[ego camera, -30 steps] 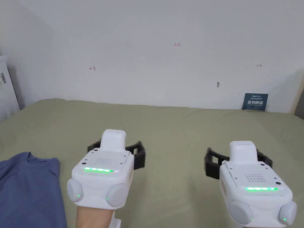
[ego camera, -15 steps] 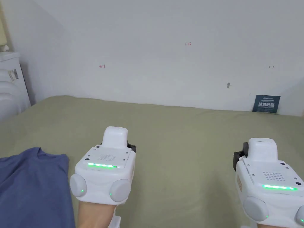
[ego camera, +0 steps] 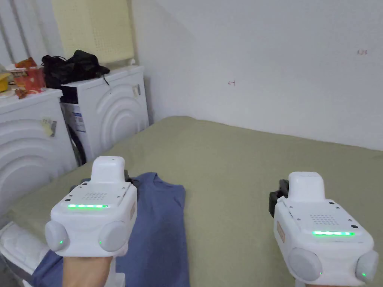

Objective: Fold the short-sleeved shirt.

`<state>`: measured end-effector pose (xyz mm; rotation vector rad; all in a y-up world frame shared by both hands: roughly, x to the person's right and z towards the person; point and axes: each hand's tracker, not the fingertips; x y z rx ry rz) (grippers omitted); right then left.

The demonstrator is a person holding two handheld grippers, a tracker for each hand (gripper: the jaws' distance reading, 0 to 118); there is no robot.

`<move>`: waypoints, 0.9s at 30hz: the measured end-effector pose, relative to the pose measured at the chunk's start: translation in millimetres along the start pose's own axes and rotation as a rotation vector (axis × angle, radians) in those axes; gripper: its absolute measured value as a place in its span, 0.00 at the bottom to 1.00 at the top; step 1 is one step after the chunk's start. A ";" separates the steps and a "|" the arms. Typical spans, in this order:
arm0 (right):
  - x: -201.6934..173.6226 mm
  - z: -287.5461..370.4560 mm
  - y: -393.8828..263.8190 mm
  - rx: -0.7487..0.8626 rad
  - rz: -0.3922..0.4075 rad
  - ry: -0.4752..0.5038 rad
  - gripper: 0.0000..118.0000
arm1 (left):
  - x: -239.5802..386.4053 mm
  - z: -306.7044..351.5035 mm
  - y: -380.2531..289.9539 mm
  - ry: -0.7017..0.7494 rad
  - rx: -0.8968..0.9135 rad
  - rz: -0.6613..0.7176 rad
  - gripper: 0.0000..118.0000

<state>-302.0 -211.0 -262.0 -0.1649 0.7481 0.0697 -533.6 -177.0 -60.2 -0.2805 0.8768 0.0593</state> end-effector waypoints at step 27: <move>-101.6 -57.9 -20.5 -0.068 0.066 0.175 0.01 | -81.5 -94.2 -48.6 -0.007 -0.219 0.054 0.00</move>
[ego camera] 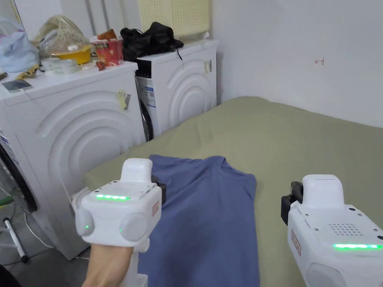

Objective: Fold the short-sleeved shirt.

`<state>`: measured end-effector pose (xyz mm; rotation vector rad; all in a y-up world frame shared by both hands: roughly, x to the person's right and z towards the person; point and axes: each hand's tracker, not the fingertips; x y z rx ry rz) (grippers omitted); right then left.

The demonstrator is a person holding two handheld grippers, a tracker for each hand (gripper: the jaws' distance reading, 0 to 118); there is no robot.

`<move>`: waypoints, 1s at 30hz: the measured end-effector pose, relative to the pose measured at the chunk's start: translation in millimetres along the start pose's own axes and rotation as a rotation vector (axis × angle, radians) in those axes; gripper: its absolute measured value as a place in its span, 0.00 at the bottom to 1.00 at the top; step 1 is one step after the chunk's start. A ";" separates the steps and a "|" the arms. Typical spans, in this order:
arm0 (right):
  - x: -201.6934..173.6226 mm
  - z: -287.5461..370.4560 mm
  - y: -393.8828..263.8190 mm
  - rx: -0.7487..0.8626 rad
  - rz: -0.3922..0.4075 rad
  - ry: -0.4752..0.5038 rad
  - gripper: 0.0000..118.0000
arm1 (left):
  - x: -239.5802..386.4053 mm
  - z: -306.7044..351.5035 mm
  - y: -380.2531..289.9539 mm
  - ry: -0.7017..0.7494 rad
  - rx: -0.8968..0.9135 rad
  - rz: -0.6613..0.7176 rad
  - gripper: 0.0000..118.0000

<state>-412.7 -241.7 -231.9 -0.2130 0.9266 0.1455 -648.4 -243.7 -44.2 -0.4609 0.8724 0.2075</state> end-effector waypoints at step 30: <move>78.0 -43.5 -71.5 -0.189 -0.048 -0.113 0.01 | 97.7 -239.2 -13.5 0.016 -0.509 -0.179 0.00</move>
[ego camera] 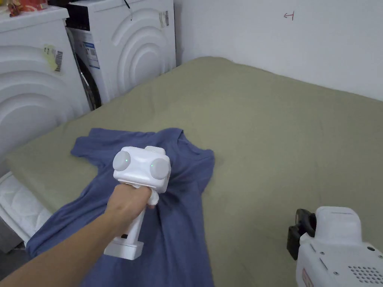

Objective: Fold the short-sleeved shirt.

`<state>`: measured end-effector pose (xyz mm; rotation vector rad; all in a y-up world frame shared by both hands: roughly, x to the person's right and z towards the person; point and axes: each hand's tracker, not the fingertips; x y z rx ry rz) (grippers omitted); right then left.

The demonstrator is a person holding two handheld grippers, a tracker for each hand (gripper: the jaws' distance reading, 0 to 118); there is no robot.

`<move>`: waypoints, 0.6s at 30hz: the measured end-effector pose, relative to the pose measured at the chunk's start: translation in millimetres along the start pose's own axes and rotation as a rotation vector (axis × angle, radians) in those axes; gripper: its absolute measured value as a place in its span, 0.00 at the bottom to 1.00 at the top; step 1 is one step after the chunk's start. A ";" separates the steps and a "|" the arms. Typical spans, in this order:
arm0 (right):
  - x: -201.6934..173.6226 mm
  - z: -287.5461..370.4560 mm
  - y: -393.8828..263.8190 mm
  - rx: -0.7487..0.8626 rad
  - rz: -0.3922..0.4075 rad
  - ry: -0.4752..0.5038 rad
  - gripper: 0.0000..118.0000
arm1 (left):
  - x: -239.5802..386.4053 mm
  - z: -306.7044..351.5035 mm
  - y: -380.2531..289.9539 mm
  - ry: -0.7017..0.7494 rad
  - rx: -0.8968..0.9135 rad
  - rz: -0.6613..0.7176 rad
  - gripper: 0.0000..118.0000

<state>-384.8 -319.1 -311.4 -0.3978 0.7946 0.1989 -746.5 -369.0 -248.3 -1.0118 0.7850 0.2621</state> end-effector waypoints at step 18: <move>172.9 209.9 5.9 0.118 -0.087 -0.377 0.01 | 198.8 294.0 21.0 -0.413 0.372 -0.289 0.00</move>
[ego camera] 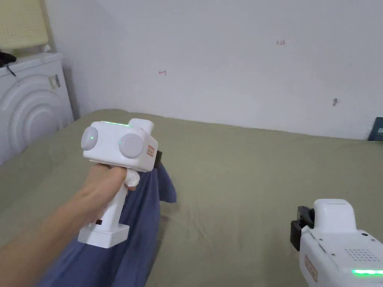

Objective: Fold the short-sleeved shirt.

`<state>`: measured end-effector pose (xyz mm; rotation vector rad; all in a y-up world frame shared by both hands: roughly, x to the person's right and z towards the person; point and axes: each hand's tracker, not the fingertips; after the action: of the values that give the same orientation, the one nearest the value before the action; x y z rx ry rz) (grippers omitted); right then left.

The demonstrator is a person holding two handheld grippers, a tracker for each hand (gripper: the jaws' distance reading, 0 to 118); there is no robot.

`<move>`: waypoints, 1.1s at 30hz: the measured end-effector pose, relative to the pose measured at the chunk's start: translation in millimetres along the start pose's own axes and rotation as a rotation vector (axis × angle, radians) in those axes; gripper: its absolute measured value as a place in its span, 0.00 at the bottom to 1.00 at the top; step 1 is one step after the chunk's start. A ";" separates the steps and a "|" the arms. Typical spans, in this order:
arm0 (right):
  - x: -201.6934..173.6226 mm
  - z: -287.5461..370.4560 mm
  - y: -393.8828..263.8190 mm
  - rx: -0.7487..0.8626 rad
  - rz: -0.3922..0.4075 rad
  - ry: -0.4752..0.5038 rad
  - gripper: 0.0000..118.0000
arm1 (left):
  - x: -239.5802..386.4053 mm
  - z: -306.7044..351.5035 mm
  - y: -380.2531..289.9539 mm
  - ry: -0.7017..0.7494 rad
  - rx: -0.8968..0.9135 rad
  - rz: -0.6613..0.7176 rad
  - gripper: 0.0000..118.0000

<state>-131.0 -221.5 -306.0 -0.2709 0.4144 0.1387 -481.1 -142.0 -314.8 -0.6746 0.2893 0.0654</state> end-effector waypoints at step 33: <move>171.5 -33.6 -75.6 -0.167 -0.125 -0.285 0.01 | 325.4 -195.1 -77.4 -0.461 -0.291 -0.194 0.98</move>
<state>25.9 -290.0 -389.2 -0.4336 0.1020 0.0878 -205.0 -335.1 -505.5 -0.9496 -0.2347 0.0759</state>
